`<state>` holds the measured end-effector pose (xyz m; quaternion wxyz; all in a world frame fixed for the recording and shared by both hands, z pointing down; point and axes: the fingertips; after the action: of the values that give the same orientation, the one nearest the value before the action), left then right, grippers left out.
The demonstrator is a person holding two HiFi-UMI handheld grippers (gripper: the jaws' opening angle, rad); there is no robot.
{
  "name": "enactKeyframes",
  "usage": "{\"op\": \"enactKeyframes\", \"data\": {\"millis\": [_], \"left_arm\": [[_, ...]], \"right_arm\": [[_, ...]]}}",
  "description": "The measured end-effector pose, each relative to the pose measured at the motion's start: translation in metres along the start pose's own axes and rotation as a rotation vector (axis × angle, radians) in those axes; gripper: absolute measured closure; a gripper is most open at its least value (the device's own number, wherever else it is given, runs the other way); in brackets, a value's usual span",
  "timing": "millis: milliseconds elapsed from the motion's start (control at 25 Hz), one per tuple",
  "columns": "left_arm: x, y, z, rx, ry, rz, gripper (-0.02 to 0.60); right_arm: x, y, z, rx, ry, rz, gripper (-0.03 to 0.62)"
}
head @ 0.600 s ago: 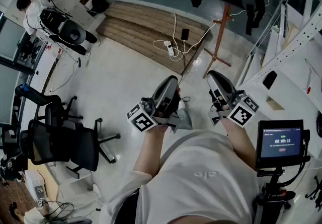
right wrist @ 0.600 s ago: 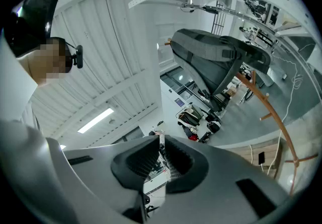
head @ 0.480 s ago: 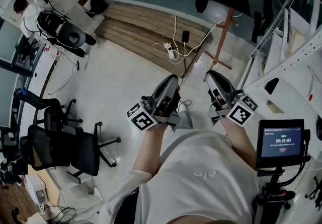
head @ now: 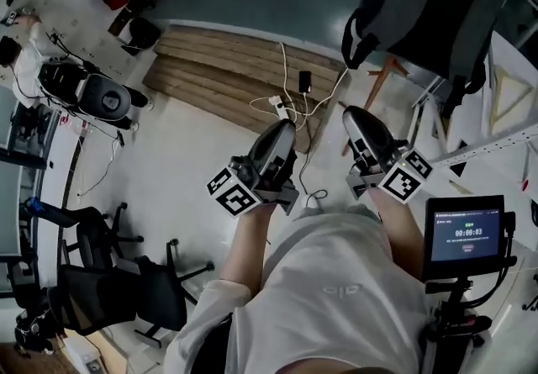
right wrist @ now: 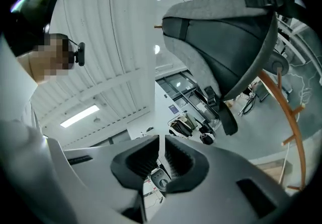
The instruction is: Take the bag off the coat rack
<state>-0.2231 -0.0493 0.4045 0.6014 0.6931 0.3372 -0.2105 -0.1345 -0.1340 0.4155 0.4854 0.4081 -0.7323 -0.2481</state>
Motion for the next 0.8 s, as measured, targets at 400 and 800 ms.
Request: {"op": "enactKeyframes", "data": {"millis": [400, 800], "left_arm": [[0.05, -0.077, 0.099, 0.0, 0.139, 0.103, 0.526], [0.139, -0.153, 0.236, 0.061, 0.342, 0.514, 0.365]], "right_arm": [[-0.036, -0.137, 0.063, 0.013, -0.183, -0.138, 0.547], [-0.081, -0.302, 0.047, 0.01, -0.076, -0.633, 0.437]]}}
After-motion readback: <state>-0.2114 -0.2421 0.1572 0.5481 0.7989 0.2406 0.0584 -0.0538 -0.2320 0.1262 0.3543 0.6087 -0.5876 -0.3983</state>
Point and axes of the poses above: the fingertips, and each gripper's own axes: z forward along the fingers, x to its right, y out of its underside, and after that the axes turned 11 degrees about -y, right-handed
